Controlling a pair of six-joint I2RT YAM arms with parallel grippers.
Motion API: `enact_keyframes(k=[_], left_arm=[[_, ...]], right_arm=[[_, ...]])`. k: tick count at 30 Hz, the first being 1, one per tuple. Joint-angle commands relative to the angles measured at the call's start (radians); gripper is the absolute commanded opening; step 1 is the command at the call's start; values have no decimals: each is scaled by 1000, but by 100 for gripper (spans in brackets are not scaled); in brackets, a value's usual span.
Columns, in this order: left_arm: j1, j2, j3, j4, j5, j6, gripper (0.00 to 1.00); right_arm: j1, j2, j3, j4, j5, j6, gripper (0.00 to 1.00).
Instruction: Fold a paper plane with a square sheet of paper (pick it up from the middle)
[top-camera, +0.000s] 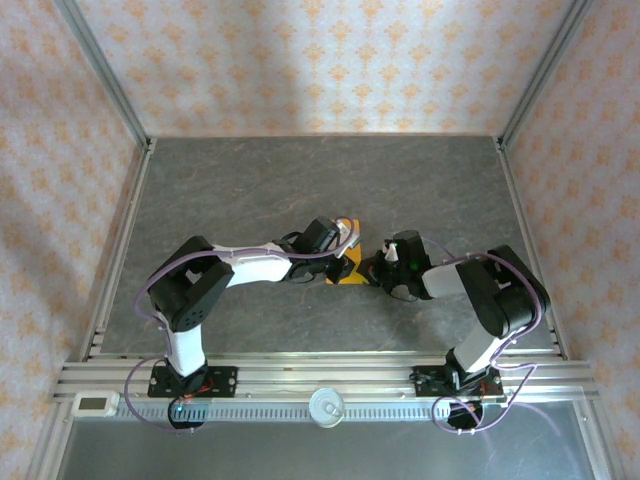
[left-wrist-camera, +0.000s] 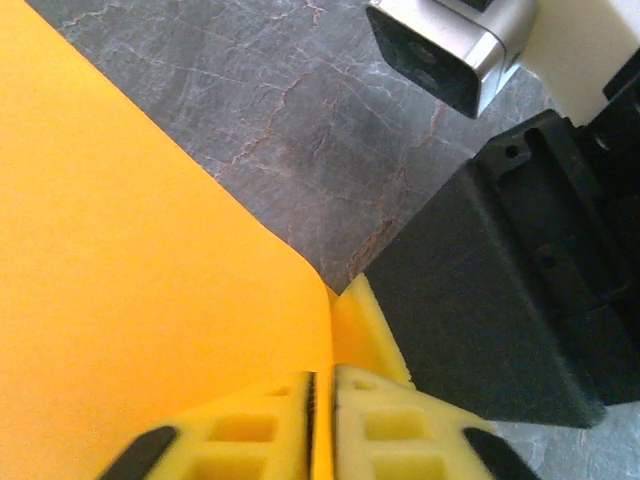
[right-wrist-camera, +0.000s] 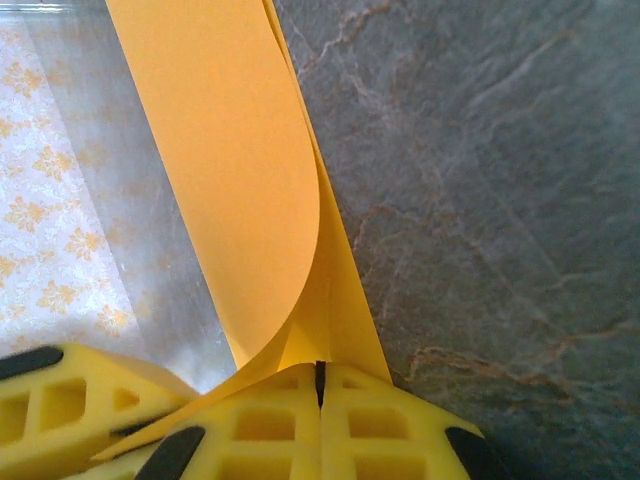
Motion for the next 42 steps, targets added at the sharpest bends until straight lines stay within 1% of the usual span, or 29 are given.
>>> enact_keyframes(k=[1, 7, 13, 15, 19, 21, 25, 32, 35, 39, 42], left_arm=[[2, 25, 35, -22, -32, 24, 23], [3, 45, 55, -53, -28, 45, 22], [6, 42, 55, -55, -21, 53, 14], [9, 39, 52, -52, -20, 52, 13], [18, 25, 39, -21, 5, 36, 5], [25, 17, 31, 1, 27, 21, 5], [45, -4, 21, 44, 92, -48, 1], [53, -14, 0, 176, 208, -201, 1], [53, -3, 2, 219, 213, -278, 1], [53, -2, -3, 225, 180, -315, 1], [52, -8, -6, 214, 165, -317, 1]], right_arm=[[3, 21, -13, -9, 31, -17, 4], [2, 10, -15, -10, 35, -17, 4], [3, 15, -14, -13, 37, -18, 4], [3, 13, -13, -15, 38, -18, 4], [3, 3, -10, -26, 39, -21, 5], [2, -10, -2, -39, 37, -26, 5], [-10, -74, 25, -112, 67, -55, 7], [-73, -191, 17, -202, 121, -57, 7], [-75, -210, 12, -192, 104, -46, 8], [-71, -204, -5, -120, 63, -2, 8], [-57, -186, -8, -74, 49, 29, 8]])
